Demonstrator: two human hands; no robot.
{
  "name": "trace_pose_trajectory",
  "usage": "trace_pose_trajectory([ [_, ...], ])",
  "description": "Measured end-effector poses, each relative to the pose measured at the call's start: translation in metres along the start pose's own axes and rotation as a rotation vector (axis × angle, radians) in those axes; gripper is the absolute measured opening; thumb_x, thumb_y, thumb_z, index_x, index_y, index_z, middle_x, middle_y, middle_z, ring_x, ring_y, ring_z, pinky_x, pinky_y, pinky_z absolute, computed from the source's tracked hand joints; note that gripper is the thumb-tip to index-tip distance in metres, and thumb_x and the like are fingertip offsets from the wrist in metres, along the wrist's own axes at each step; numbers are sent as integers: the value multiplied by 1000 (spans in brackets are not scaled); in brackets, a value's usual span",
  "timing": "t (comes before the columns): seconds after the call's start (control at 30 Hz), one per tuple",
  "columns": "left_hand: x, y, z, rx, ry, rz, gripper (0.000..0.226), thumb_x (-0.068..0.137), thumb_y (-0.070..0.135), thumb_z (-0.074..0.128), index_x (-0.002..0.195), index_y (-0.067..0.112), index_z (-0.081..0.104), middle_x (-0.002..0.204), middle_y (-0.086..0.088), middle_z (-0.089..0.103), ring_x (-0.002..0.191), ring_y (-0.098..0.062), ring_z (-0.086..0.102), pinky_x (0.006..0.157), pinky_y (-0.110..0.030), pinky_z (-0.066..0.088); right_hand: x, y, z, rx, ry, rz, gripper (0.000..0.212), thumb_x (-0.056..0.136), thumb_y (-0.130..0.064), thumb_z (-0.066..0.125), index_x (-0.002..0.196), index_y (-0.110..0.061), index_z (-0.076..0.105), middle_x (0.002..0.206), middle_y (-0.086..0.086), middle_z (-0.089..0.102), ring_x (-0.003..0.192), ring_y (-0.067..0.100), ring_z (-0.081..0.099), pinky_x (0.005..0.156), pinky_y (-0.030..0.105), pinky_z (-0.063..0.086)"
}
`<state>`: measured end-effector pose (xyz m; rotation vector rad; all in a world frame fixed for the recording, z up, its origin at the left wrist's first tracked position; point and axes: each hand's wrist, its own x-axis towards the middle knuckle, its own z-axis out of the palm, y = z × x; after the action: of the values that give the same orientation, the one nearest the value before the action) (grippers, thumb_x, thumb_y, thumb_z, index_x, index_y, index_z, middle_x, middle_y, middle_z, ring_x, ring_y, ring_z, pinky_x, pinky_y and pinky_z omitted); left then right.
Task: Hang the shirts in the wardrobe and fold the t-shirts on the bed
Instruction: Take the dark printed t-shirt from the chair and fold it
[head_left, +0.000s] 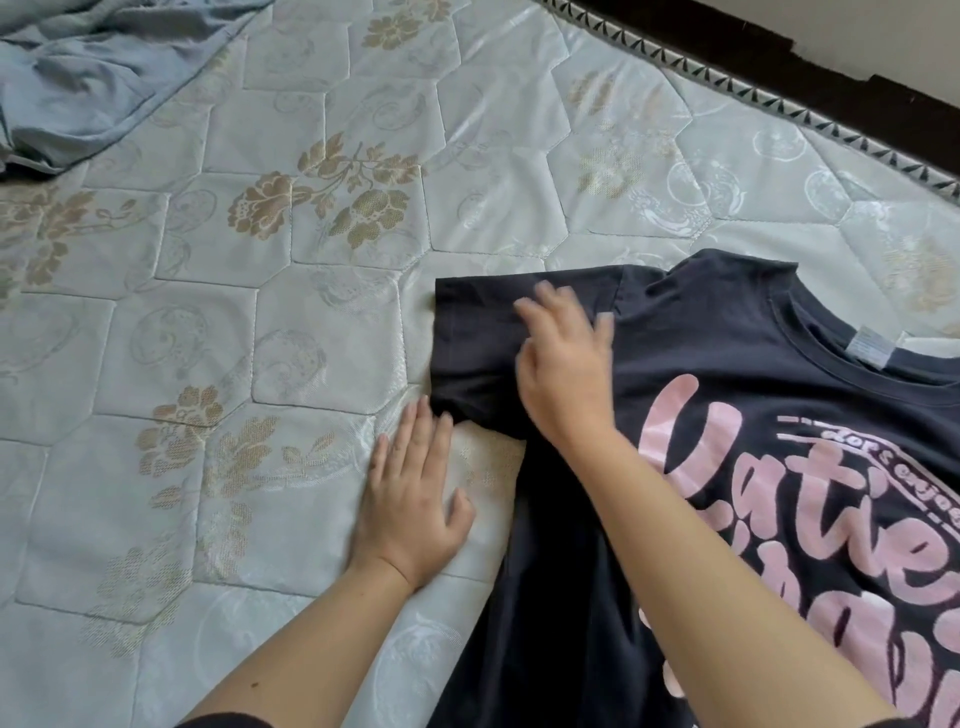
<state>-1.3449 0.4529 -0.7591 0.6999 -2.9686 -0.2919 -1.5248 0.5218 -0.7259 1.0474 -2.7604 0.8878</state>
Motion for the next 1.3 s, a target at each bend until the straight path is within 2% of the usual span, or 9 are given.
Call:
trace_pose_trajectory([
  [0.13,0,0,-1,19,-10,2,74,76,37,39,143,8,28,150,-18,30,141,-25,20,113,-41,13,10,30,0,-329,-310,310,70,95,-52,31,152,-17,8,159,9,-5,144,35,-8,111,60,-2],
  [0.4,2,1,-4,31,-35,-15,72,75,38,38,141,7,29,150,-17,31,142,-21,18,113,-39,11,18,-30,24,-9,-552,-118,58,99,-42,35,150,-22,19,159,-4,5,146,22,-5,114,50,-5],
  [0.47,1,2,-5,27,-34,-14,72,75,37,39,141,7,30,149,-17,31,142,-21,18,114,-38,10,18,-19,7,241,-445,-146,44,97,-24,43,140,-14,43,152,3,33,142,21,24,114,47,13],
  [0.57,1,2,-5,37,-34,-13,73,75,37,39,141,7,30,148,-19,35,140,-24,21,113,-38,11,17,25,-13,-103,-55,-76,41,84,-22,43,117,-6,62,132,17,55,123,35,50,100,56,32],
  [0.77,2,1,-4,43,-30,-11,73,75,36,38,142,7,29,148,-19,34,140,-24,21,113,-38,10,18,79,-31,-350,-344,323,75,91,-64,27,151,-27,4,159,4,-11,145,30,-13,109,63,-3],
  [0.97,2,1,-2,39,-35,-15,73,75,37,38,142,8,30,149,-18,32,141,-23,20,114,-37,9,45,43,-14,-382,-474,173,82,88,-70,26,151,-27,-3,158,-2,-14,140,44,-19,109,63,-3],
  [1.1,1,-1,-2,42,-30,-10,73,75,36,38,142,7,30,149,-19,32,140,-24,20,114,-37,9,20,-2,-4,-98,-577,-80,70,94,-56,36,151,-26,10,159,-9,-2,145,28,-13,112,60,-5],
  [1.2,1,-1,-1,40,-19,-4,73,75,36,38,141,7,30,148,-20,34,140,-24,22,114,-38,9,5,8,-17,28,-347,-89,56,96,-38,43,148,-22,28,158,-4,15,147,20,5,114,56,2],
  [1.3,2,-1,1,38,-6,-1,71,76,35,37,140,6,31,146,-21,36,139,-25,23,113,-37,9,-7,67,-40,-276,-266,108,62,96,-48,35,150,-26,17,159,-5,5,147,21,-1,113,54,3],
])
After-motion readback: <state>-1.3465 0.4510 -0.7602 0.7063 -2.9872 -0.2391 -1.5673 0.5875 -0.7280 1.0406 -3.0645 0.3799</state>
